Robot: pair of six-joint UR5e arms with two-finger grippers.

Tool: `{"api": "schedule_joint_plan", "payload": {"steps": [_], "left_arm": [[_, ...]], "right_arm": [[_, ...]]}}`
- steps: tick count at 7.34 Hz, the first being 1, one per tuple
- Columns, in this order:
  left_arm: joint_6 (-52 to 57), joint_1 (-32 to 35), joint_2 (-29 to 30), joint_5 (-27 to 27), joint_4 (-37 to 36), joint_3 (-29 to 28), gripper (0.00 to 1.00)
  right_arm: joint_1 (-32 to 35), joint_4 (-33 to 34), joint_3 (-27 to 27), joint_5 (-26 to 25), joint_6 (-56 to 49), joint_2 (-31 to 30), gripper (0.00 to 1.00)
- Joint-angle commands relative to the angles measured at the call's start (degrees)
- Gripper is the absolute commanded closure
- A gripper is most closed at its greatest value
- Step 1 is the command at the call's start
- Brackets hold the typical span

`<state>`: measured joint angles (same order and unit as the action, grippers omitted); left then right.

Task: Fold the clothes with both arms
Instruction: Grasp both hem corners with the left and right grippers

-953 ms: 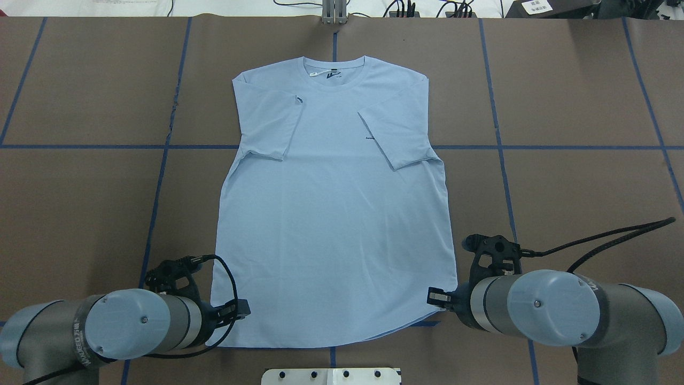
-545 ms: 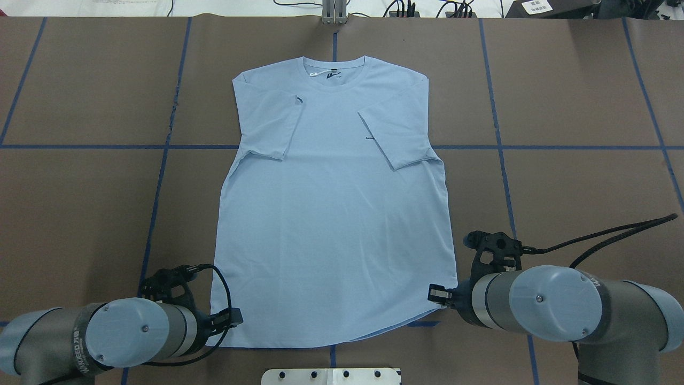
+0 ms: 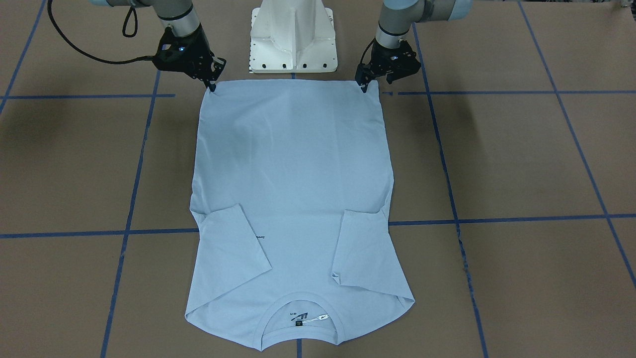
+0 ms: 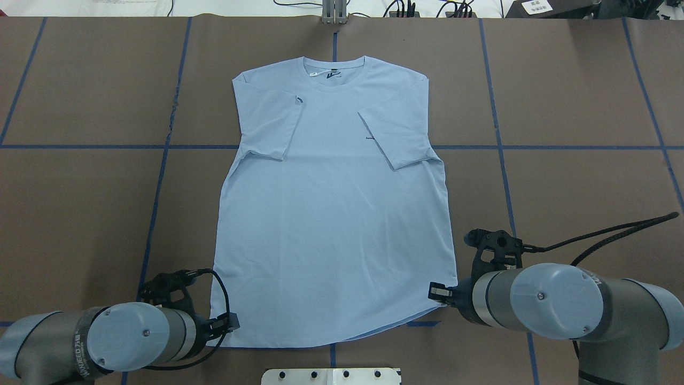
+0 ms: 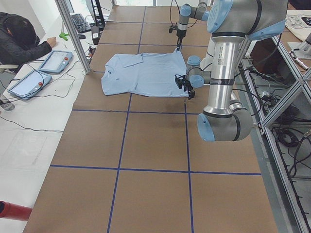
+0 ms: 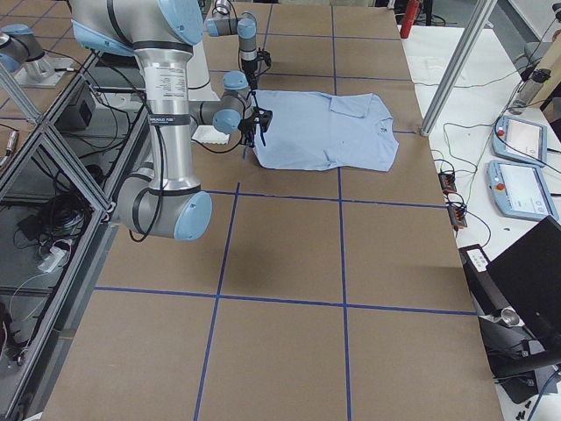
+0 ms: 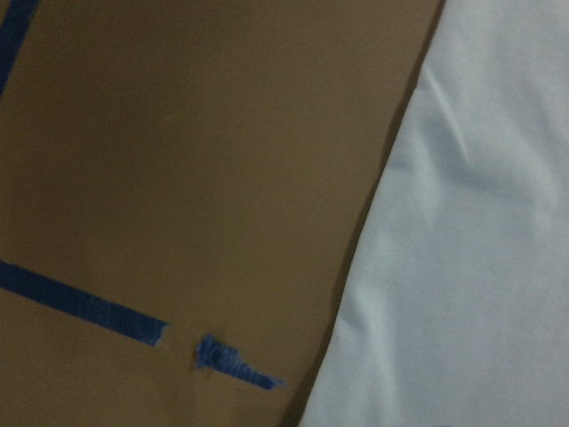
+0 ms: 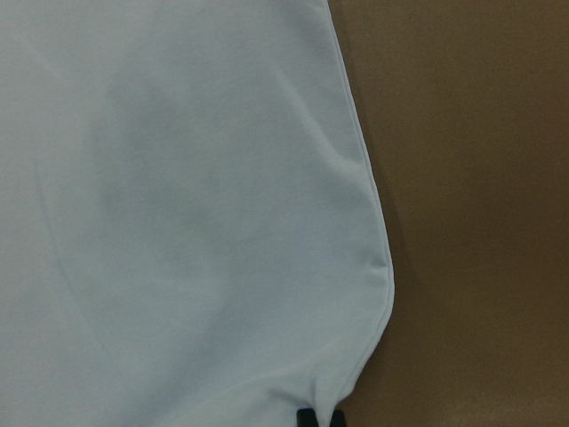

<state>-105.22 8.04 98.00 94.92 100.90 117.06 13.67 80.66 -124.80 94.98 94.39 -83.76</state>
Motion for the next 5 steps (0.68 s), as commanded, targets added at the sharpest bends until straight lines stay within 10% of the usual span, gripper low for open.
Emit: {"api": "schedule_joint_plan", "payload": {"steps": [1, 5], "left_arm": [[-0.08, -0.22, 0.0, 0.0, -0.09, -0.08, 0.43], [-0.51, -0.22, 0.17, 0.09, -0.09, 0.36, 0.89]], "right_arm": [[0.22, -0.07, -0.09, 0.12, 0.0, 0.0, 1.0], [0.66, -0.06, -0.09, 0.47, 0.0, 0.0, 1.0]]}}
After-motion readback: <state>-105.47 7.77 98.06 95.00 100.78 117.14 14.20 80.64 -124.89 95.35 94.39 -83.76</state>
